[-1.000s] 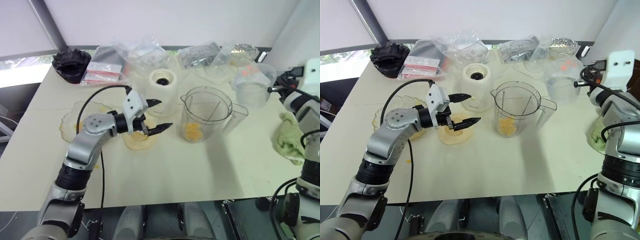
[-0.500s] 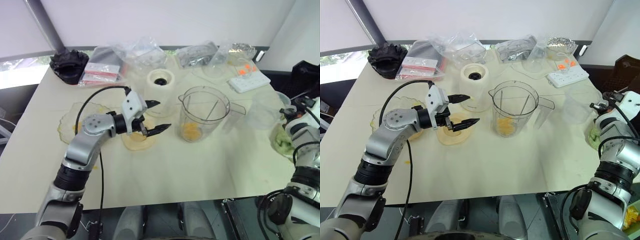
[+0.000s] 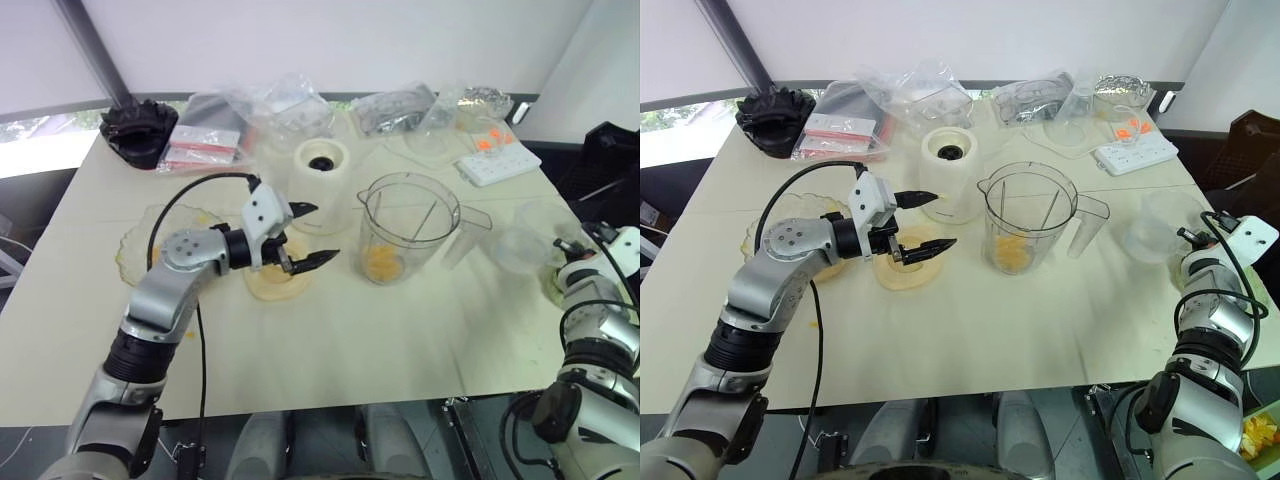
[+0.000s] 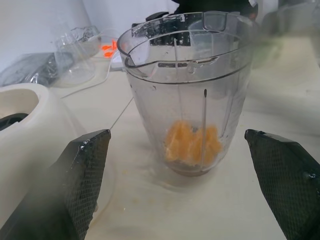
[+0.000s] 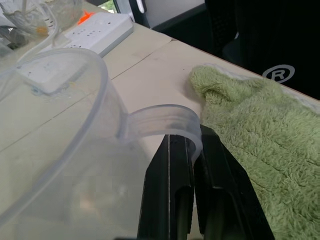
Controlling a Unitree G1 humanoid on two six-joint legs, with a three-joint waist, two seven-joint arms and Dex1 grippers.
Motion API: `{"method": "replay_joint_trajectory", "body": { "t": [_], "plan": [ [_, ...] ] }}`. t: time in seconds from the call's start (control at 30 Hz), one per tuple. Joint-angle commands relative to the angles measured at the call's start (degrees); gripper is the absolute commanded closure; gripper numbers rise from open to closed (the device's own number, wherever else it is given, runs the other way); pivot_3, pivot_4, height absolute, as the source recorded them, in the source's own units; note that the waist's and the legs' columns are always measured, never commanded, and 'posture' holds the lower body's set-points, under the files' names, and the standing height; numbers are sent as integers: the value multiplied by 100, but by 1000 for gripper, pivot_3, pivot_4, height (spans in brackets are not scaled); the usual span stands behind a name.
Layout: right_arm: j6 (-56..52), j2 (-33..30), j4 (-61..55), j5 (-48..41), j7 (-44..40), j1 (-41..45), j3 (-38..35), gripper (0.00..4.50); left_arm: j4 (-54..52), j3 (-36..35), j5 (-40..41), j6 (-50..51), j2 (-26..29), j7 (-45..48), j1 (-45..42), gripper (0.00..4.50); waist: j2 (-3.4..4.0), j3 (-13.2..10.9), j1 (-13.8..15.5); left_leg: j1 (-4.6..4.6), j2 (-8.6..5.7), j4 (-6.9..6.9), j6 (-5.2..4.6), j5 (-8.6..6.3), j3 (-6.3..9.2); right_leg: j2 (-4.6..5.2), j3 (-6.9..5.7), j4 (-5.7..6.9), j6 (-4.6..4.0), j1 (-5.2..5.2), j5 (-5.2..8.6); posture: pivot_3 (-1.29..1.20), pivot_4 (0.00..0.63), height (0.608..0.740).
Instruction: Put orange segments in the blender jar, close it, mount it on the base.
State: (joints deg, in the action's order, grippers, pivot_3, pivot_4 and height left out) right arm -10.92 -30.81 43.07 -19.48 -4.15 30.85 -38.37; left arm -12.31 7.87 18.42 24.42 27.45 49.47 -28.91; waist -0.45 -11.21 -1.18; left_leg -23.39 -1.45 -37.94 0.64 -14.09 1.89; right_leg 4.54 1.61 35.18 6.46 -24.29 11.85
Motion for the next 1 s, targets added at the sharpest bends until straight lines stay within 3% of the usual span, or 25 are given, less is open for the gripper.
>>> {"method": "replay_joint_trajectory", "body": {
  "t": [0.03,0.13,0.33,0.53,0.7,0.9,1.0],
  "plan": [
    [96,-114,-51,-82,-9,-100,2,4449,-266,-68,18,-8,68,-46,36,0,0,0,2,1,0,0,0,0,0,0,0,0,0,1,0,0,150,740],
    [-7,-70,-264,-181,-42,-238,2,3523,-290,-64,15,3,80,-54,63,0,-1,1,4,1,1,0,0,0,1,0,0,0,0,3,0,0,150,740],
    [-24,-22,-982,-13,141,-851,225,338,-306,-30,19,8,71,-82,75,0,-1,1,4,1,3,0,0,0,1,0,2,-1,0,2,0,0,150,740],
    [-598,115,-2760,-197,204,-1986,171,338,-268,-21,23,-8,77,-84,72,0,3,3,25,1,8,0,0,0,2,0,2,0,0,2,1,0,150,740],
    [-1454,-181,-4807,-472,-494,-3239,315,338,-112,-99,-26,-52,244,10,71,0,6,4,35,0,11,0,0,0,4,1,2,0,2,2,3,0,150,740],
    [-2749,-1224,-6850,-1399,-2107,-4692,39,338,771,-5,-318,-474,697,537,-343,0,3,5,43,5,18,-2,0,0,3,-2,-1,3,18,0,16,0,150,740],
    [-3286,-1780,-7615,-2018,-2794,-5103,-402,338,1760,251,-562,-1041,853,1216,-848,0,-4,3,62,-1,21,-2,1,-1,3,-3,-5,-4,18,-1,18,0,150,740]
  ]
}}
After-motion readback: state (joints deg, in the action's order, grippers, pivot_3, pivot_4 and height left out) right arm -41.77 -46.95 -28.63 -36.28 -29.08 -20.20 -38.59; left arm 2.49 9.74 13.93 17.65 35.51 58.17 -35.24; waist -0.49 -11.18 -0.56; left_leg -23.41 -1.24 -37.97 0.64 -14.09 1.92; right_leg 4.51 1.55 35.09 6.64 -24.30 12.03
